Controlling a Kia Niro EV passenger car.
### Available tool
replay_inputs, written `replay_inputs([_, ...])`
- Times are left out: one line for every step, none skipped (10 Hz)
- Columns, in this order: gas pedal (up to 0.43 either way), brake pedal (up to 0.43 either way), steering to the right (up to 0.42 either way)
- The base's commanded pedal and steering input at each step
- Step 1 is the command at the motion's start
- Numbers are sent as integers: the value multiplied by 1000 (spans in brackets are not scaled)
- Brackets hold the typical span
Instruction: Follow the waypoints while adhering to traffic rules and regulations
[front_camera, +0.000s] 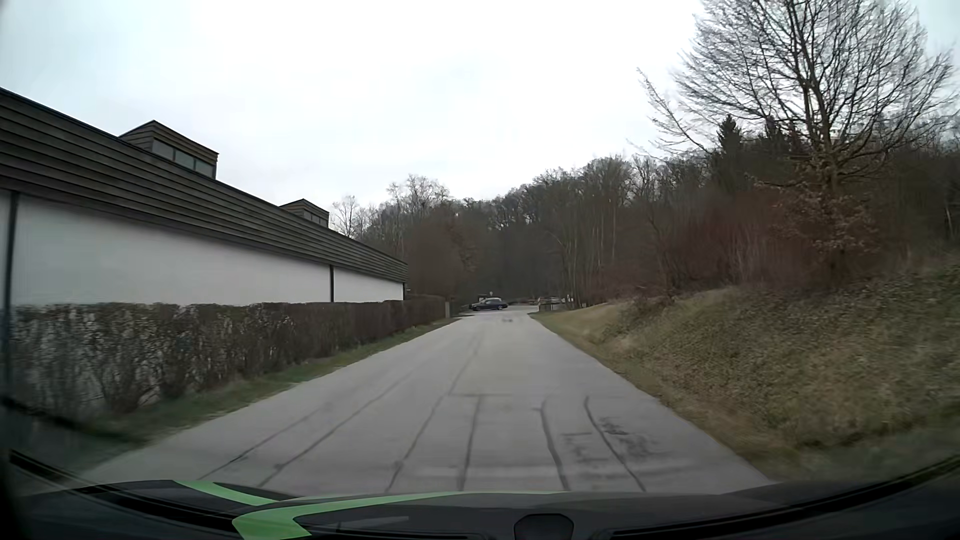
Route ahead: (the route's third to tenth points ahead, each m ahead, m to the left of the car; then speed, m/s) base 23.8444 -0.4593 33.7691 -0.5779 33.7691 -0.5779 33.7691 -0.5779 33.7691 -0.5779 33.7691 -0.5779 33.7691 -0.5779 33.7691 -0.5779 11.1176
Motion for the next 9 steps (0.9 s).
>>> replay_inputs([150,0,2])
replay_inputs([150,0,1])
replay_inputs([150,0,1])
replay_inputs([150,0,1])
replay_inputs([150,0,1])
replay_inputs([150,0,1])
replay_inputs([150,0,1])
replay_inputs([138,0,1])
replay_inputs([138,0,1])
